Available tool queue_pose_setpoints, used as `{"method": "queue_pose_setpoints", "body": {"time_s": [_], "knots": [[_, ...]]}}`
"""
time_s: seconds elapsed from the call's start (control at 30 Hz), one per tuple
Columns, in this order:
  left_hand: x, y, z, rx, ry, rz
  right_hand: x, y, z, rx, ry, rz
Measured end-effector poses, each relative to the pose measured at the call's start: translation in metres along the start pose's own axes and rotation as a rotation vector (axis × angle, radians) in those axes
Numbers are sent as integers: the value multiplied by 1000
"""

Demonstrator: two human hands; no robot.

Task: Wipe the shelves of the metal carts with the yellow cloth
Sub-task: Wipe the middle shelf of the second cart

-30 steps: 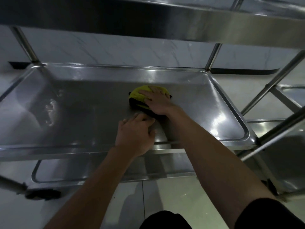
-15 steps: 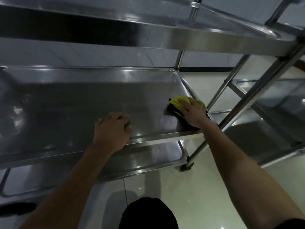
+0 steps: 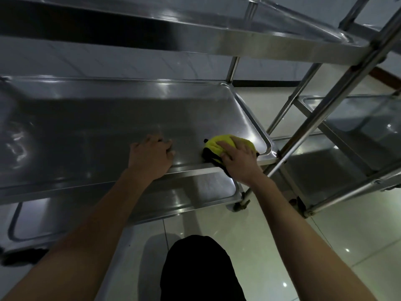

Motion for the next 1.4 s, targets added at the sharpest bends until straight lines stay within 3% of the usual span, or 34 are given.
{"method": "queue_pose_setpoints", "body": {"time_s": [0.13,0.33,0.57,0.73,0.93,1.1,1.4], "knots": [[-6,10,7,14,-14,62,-49,-11,16,5,51,-51],[-56,49,42,209,37,17,-95,-19,23,8,106,-93],[-86,51,55,179,56,-36,-156,-25,15,-197,299,-215],[-99,49,52,182,66,-9,-189,-29,11,-165,454,-99],[-100,70,97,99,110,46,-204,-24,23,-191,467,-74],[-93,107,137,-34,239,142,-213,-13,20,-290,348,-97],[-80,216,195,-375,400,66,-242,106,83,-294,315,-296]]}}
Point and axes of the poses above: each hand's wrist, its own z-axis away from the middle knuckle, its own y-axis out of the back of the hand, x = y × z, the point moved 6 cm from there along -z, towards the middle knuckle, and after that the axes turned 13 degrees about x, right-handed, at the moved point
